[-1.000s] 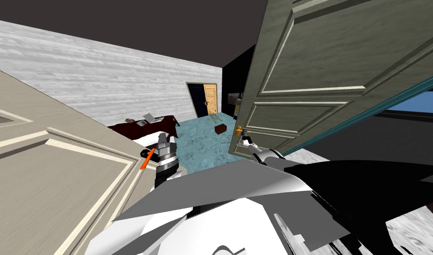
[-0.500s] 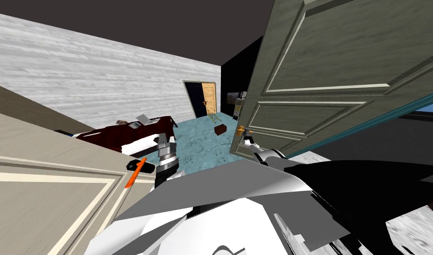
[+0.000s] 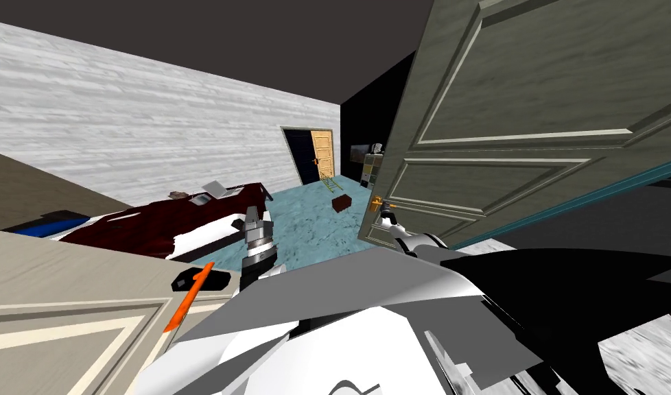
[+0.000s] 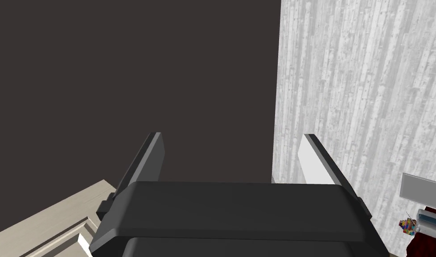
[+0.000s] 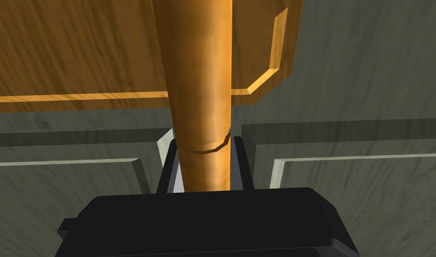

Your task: Push the door open

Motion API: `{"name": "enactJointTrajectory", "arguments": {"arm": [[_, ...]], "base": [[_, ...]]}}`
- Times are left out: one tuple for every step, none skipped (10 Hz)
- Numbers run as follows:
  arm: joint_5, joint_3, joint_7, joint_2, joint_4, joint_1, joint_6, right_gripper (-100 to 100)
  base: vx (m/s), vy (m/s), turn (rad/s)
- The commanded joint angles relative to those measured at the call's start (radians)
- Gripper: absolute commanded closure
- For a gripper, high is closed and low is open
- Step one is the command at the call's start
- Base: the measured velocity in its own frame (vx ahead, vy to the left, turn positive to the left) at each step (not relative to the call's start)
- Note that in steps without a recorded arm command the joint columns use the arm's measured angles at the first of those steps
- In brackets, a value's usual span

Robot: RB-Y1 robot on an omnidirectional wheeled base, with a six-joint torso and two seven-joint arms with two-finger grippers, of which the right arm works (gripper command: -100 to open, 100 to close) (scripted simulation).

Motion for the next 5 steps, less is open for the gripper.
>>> {"name": "enactJointTrajectory", "arguments": {"arm": [[0.001,-0.001,-0.005,-0.01,0.03,-0.022,-0.013,100],[-0.005,-0.015,0.0,-0.015,0.038,-0.02,-0.016,100],[-0.007,-0.019,0.001,-0.017,0.04,-0.019,-0.017,100],[-0.01,-0.024,0.003,-0.019,0.043,-0.019,-0.018,100],[-0.009,-0.022,0.002,-0.018,0.041,-0.014,-0.016,100]], "base": [[0.109,0.023,-0.037],[0.132,0.046,-0.04],[0.157,0.058,-0.05],[0.158,0.051,-0.052],[0.067,0.016,-0.042]]}}
